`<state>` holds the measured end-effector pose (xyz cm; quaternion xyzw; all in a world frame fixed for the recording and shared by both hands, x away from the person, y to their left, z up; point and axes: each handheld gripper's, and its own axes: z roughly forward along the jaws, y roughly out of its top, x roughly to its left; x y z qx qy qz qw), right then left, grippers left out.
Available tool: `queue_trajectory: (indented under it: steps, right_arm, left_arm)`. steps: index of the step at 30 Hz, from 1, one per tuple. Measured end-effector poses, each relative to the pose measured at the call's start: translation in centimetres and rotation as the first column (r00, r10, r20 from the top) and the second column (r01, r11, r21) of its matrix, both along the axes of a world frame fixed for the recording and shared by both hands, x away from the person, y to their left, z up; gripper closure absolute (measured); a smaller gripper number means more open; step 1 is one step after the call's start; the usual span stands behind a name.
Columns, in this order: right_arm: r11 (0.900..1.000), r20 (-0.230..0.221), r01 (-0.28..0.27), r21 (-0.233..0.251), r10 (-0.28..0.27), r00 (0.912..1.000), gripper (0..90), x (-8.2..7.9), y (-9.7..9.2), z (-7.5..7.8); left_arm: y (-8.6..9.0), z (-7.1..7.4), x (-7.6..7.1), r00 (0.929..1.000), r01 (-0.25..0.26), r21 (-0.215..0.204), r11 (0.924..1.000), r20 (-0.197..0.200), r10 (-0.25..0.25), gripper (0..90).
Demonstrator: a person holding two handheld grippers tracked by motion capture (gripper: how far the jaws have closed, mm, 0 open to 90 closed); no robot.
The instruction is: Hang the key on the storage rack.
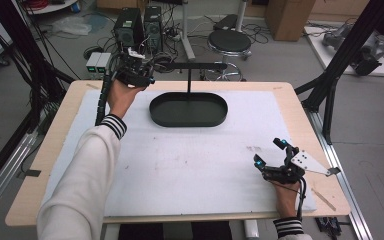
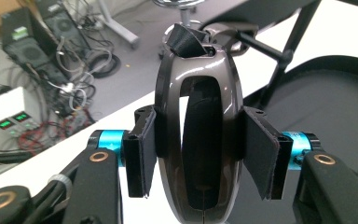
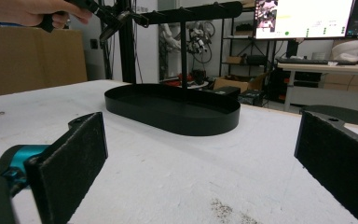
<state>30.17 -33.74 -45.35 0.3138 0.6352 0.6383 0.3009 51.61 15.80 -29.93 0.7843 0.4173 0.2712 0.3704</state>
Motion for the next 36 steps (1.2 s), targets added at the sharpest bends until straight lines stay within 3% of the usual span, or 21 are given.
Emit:
queue_trajectory:
  steps: [4,10,14,18,21,22,25,27,28,31,33,35,36]
  right_arm:
    - [1.0000,0.004,0.000,-0.003,0.000,1.0000,1.4,0.0,0.0,0.0]
    - [1.0000,0.002,0.001,-0.003,-0.001,1.0000,1.4,0.0,0.0,0.0]
    - [1.0000,0.001,0.003,-0.003,-0.003,1.0000,1.4,0.0,0.0,0.0]
    - [1.0000,0.002,0.001,-0.001,-0.001,1.0000,1.4,0.0,0.0,0.0]
    - [1.0000,0.001,0.001,-0.002,-0.001,1.0000,1.4,0.0,0.0,0.0]
    - [1.0000,0.006,0.003,-0.004,-0.003,1.0000,1.4,0.0,0.0,0.0]
    - [1.0000,0.005,0.000,-0.005,0.000,1.0000,1.4,0.0,0.0,0.0]
    - [1.0000,0.001,0.002,-0.005,-0.002,1.0000,1.4,0.0,0.0,0.0]
    - [1.0000,0.001,0.001,-0.005,-0.001,1.0000,1.4,0.0,0.0,0.0]
    - [1.0000,0.003,-0.001,-0.005,0.001,1.0000,1.4,0.0,0.0,0.0]
    - [1.0000,0.002,0.001,-0.005,-0.001,1.0000,1.4,0.0,0.0,0.0]
    - [1.0000,0.002,0.000,-0.004,0.000,1.0000,1.4,0.0,0.0,0.0]
    - [1.0000,0.004,0.000,-0.002,0.000,1.0000,1.4,-0.1,0.0,0.0]
  left_arm:
    - [0.8,-1.1,-0.1,0.9990,0.043,-0.024,0.9988,-0.013,-0.043,48.4]
    - [1.3,-2.7,0.0,0.9941,0.077,0.002,0.9970,-0.076,-0.077,48.3]
    - [1.4,-3.1,0.0,0.9944,0.086,-0.003,0.9963,-0.062,-0.086,48.3]
    - [1.4,-3.5,0.1,0.9933,0.102,-0.023,0.9945,-0.053,-0.103,48.1]
    - [1.6,-4.0,0.3,0.9853,0.144,-0.064,0.9874,-0.083,-0.149,47.2]
    - [1.6,-4.1,0.3,0.9849,0.149,-0.064,0.9868,-0.079,-0.154,44.9]
    - [1.7,-4.1,0.3,0.9866,0.154,-0.066,0.9859,-0.045,-0.157,20.2]
    - [1.9,-4.1,0.1,0.9883,0.149,-0.108,0.9830,-0.018,-0.152,1.9]
    - [2.2,-4.0,-0.1,0.9856,0.168,-0.134,0.9767,-0.001,-0.169,1.7]
    - [2.8,-3.9,-1.0,0.9820,0.188,-0.145,0.9713,0.046,-0.183,1.7]
    - [3.4,-3.8,-1.7,0.9785,0.205,-0.175,0.9630,0.060,-0.197,1.7]
    - [4.0,-3.6,-2.6,0.9739,0.220,-0.180,0.9588,0.098,-0.205,1.7]
    - [4.4,-3.6,-3.0,0.9698,0.235,-0.194,0.9525,0.114,-0.216,1.7]
